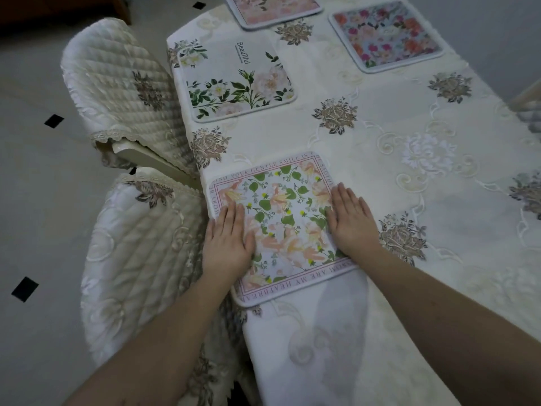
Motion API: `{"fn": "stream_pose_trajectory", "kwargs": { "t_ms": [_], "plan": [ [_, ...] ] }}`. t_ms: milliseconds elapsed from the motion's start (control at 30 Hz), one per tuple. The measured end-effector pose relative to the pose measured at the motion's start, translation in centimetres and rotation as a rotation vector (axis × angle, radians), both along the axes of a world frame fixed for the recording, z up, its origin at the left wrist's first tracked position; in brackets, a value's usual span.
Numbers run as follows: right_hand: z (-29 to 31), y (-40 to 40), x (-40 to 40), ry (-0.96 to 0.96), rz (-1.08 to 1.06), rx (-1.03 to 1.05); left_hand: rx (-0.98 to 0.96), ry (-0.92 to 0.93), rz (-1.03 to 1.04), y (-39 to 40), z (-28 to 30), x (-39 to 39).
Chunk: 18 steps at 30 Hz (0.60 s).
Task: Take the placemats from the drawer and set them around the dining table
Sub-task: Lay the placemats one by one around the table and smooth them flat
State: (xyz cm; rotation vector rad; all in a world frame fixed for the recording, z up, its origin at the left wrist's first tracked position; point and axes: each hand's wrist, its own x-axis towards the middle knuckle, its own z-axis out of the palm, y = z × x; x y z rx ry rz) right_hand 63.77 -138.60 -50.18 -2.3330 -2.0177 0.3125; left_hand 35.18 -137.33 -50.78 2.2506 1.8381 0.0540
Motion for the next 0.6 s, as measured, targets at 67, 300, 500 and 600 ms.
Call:
{"fn": "stream_pose_trajectory", "kwargs": {
  "t_ms": [67, 300, 500, 600],
  "plan": [
    [0.4, -0.9, 0.3, -0.016, -0.015, 0.009, 0.01, 0.065, 0.067, 0.1, 0.2, -0.5],
    [0.2, -6.7, -8.4, 0.086, 0.095, 0.031, -0.032, -0.056, 0.012, -6.4, 1.7, 5.2],
    [-0.4, -8.7, -7.0, 0.06, 0.175, -0.02, -0.055, -0.033, -0.105, -9.6, 0.2, 3.5],
    [0.1, -9.0, -3.1, 0.029, 0.125, -0.052, -0.053, 0.039, -0.144, -9.0, 0.3, 1.6]
  ]
}}
